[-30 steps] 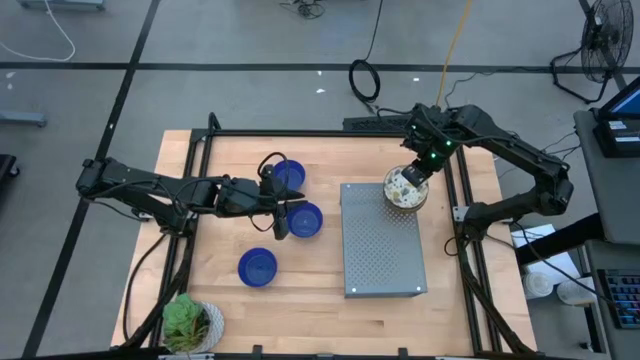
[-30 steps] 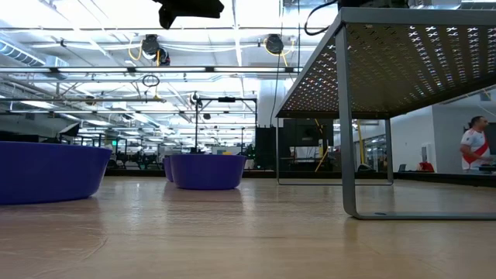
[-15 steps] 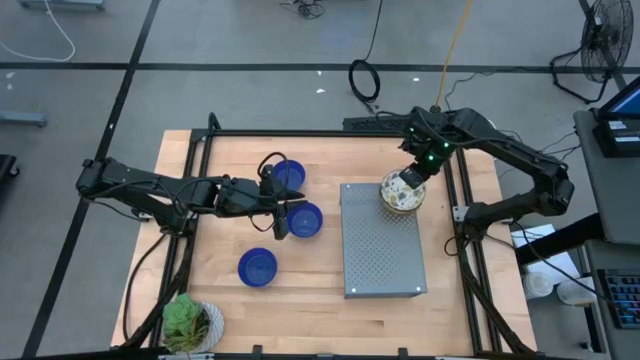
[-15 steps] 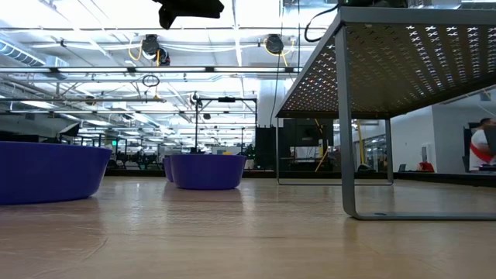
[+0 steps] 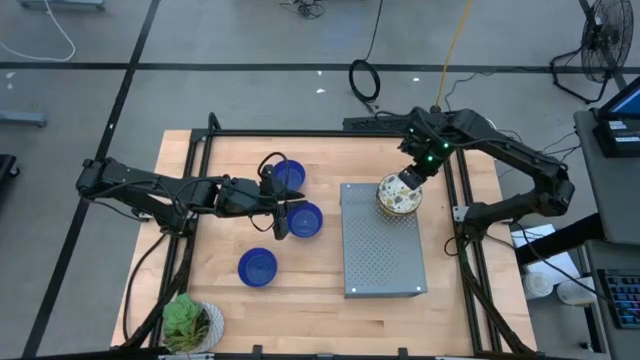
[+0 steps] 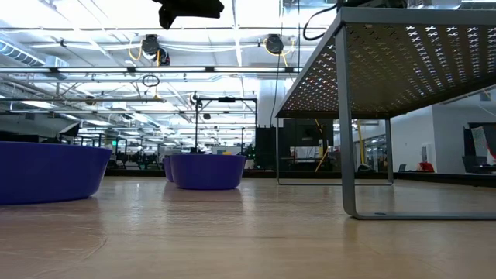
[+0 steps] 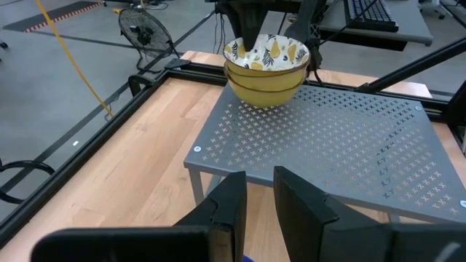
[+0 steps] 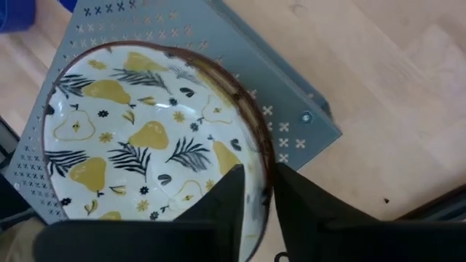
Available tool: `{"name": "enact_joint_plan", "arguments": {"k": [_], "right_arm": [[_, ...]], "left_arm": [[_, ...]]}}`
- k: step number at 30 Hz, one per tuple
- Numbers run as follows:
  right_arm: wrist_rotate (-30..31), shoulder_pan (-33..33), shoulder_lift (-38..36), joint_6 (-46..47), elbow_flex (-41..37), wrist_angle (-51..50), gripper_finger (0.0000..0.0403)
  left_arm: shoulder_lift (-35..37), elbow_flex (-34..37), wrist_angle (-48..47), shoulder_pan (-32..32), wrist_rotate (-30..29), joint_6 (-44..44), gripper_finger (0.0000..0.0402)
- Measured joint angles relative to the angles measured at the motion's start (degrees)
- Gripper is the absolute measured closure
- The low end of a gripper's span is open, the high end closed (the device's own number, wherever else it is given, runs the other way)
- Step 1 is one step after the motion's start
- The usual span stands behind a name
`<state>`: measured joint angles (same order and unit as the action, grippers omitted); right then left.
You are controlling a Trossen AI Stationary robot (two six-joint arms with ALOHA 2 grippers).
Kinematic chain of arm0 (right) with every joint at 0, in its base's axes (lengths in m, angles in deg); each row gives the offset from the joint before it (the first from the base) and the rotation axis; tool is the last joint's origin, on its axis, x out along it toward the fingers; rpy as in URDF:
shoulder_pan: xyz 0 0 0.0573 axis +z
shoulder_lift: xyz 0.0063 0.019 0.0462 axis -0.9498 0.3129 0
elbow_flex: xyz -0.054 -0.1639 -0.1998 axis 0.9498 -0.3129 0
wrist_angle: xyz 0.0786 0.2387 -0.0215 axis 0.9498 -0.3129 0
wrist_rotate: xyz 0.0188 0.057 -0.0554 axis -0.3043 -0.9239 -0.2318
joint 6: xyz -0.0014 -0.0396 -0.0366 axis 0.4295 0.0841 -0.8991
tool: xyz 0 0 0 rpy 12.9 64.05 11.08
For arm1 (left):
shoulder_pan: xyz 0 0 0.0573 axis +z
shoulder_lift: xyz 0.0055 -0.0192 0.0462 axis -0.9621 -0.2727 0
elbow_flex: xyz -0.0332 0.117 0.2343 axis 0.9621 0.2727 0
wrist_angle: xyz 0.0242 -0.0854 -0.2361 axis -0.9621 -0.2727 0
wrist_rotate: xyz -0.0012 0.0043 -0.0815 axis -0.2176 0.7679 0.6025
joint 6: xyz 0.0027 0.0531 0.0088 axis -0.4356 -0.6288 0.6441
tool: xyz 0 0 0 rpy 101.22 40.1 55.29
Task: Pick & Place Mini bowls
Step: Stack the yellow bowl on the yellow bowl on the shelf
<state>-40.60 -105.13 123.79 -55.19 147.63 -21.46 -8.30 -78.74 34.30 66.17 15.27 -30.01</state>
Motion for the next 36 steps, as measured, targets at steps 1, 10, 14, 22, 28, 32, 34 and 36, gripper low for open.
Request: {"name": "enact_joint_plan", "arguments": {"k": [1, 10, 14, 22, 28, 32, 34, 36], "right_arm": [[0.1, 0.0, -0.2, 0.0, 0.0, 0.1, 0.0331], [0.2, 0.0, -3.0, 0.1, 3.4, 0.0, 0.0286], [0.2, 0.1, -6.1, -0.1, 4.3, 5.7, 0.0283], [-0.1, 7.0, -16.1, -11.4, -6.4, 35.2, 0.0324], [-4.5, 9.7, -20.9, -15.9, -23.2, 54.6, 0.0394], [-8.9, 10.0, -22.2, -13.9, -33.0, 69.8, 0.0401], [-10.3, 10.0, -22.3, -12.8, -36.4, 76.2, 0.0402], [-10.9, 10.0, -22.3, -11.7, -38.6, 80.5, 0.0402]], "left_arm": [[0.0, 0.0, 0.0, 0.0, 0.0, 0.0, 0.0325], [0.0, 0.0, 0.0, 0.0, 0.0, 0.0, 0.0325], [0.0, 0.0, 0.0, 0.0, 0.0, 0.0, 0.0325], [0.0, 0.0, 0.0, 0.0, 0.0, 0.0, 0.0325], [0.0, 0.0, 0.0, 0.0, 0.0, 0.0, 0.0325], [0.0, 0.0, 0.0, 0.0, 0.0, 0.0, 0.0325], [0.0, 0.0, 0.0, 0.0, 0.0, 0.0, 0.0325], [0.0, 0.0, 0.0, 0.0, 0.0, 0.0, 0.0325]]}}
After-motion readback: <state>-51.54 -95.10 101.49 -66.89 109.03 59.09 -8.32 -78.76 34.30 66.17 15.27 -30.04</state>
